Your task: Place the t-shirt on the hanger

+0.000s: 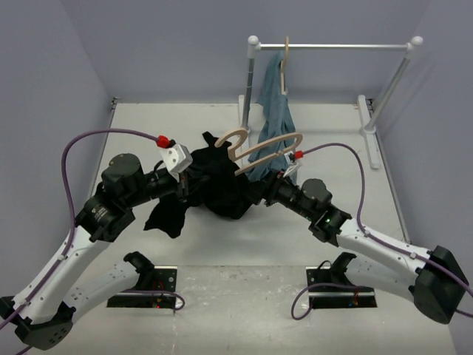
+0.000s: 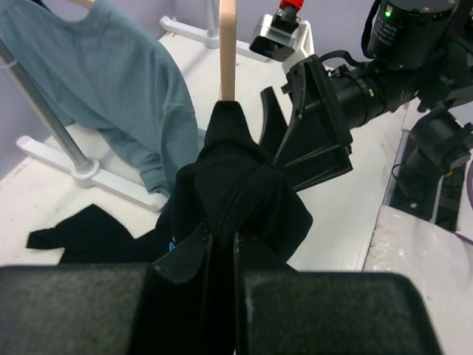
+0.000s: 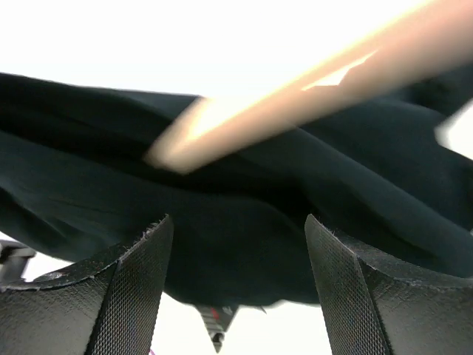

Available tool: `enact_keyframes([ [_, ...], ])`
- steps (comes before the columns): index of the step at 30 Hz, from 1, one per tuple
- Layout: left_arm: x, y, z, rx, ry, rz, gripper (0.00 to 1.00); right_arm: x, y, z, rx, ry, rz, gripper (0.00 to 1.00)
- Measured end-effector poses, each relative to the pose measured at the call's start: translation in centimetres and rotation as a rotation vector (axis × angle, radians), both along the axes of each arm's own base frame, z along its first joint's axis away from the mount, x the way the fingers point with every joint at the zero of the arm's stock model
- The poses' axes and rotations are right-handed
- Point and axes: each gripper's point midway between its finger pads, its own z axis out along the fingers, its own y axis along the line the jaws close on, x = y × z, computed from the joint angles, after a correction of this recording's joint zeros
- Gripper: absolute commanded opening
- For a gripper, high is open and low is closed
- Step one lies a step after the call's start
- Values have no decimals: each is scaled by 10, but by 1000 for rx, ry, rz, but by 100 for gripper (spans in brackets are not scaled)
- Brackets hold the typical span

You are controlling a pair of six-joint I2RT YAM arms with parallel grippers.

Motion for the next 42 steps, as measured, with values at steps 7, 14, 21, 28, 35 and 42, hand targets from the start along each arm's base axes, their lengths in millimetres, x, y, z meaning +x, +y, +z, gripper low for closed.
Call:
enact_keyframes([
  [7, -6, -8, 7, -94, 59, -25, 0, 8, 52, 14, 19, -31, -41, 77],
  [14, -12, -15, 26, -209, 99, -57, 0, 38, 52, -7, -60, -27, -212, 76],
  [21, -14, -16, 39, -250, 126, -60, 0, 57, 33, -9, -95, -47, -355, 69],
  [28, -16, -7, 58, -269, 125, -19, 0, 69, 16, -18, -166, -37, -467, 31],
  [35, -7, 8, 50, -208, 140, 89, 0, 65, -28, -22, -203, -52, -535, 0],
  [42, -11, 16, 21, -146, 110, 99, 0, 91, -95, -6, -236, -76, -565, 0],
])
